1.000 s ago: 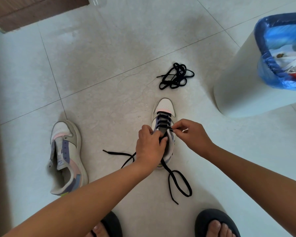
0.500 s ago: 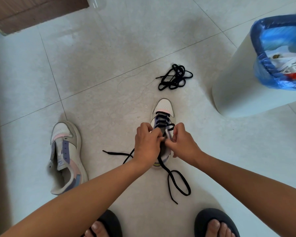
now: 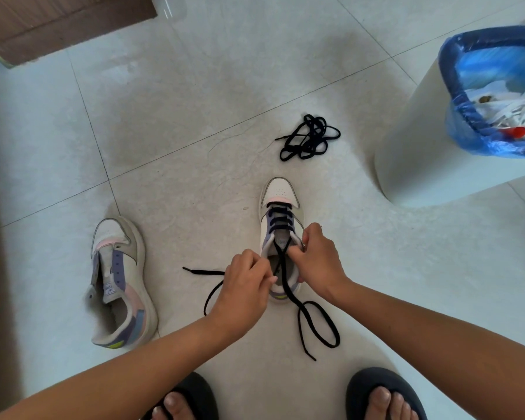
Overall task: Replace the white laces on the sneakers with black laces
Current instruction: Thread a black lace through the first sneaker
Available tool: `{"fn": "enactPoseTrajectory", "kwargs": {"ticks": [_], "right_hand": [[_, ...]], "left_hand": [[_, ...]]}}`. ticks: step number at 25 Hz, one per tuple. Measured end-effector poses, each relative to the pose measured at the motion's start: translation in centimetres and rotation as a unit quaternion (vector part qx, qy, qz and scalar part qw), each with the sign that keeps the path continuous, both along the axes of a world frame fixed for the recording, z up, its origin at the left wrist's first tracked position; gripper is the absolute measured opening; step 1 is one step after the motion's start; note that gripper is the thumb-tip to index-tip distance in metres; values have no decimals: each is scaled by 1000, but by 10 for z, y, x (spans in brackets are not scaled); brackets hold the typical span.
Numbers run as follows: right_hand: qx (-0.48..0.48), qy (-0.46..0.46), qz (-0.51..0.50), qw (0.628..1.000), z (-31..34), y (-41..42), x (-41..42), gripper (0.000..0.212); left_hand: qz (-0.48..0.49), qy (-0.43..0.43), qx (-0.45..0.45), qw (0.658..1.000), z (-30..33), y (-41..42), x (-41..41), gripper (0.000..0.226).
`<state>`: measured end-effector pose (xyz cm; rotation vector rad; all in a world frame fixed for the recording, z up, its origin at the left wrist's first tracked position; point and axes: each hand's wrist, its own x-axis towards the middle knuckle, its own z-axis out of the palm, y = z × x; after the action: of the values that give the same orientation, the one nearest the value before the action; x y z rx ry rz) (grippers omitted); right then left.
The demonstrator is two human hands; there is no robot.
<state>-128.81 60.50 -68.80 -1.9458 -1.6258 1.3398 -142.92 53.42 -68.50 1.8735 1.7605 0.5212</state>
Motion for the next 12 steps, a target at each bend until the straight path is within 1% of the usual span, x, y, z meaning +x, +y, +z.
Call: {"fn": "enactPoseTrajectory", "kwargs": {"ticks": [1, 3, 5, 6, 7, 8, 9, 10, 12], "right_hand": [[2, -4, 2, 1000, 1, 0, 0, 28], [6, -1, 10, 1000, 4, 0, 1, 25], [31, -5, 45, 998, 8, -1, 4, 17], [61, -28, 81, 994, 12, -2, 6, 11], [95, -70, 125, 985, 16, -5, 7, 9], [121, -118, 169, 971, 20, -8, 8, 15], [118, -159, 198, 960, 22, -12, 6, 22], [84, -183, 208, 957, 22, -15, 4, 29], [-3, -181, 201, 963, 17, -16, -2, 35]], "left_hand": [[-8, -14, -28, 999, 2, 1, 2, 11], [-20, -8, -69, 997, 8, 5, 5, 12], [13, -14, -101, 995, 13, 12, 2, 17], [48, -35, -125, 990, 16, 17, -2, 20], [82, -62, -150, 983, 17, 22, -7, 22], [107, -86, -179, 974, 19, 26, -12, 23], [122, -103, -200, 967, 22, 30, -16, 23], [129, -118, -218, 960, 25, 32, -20, 23], [136, -143, -236, 951, 30, 38, -25, 25]]}}
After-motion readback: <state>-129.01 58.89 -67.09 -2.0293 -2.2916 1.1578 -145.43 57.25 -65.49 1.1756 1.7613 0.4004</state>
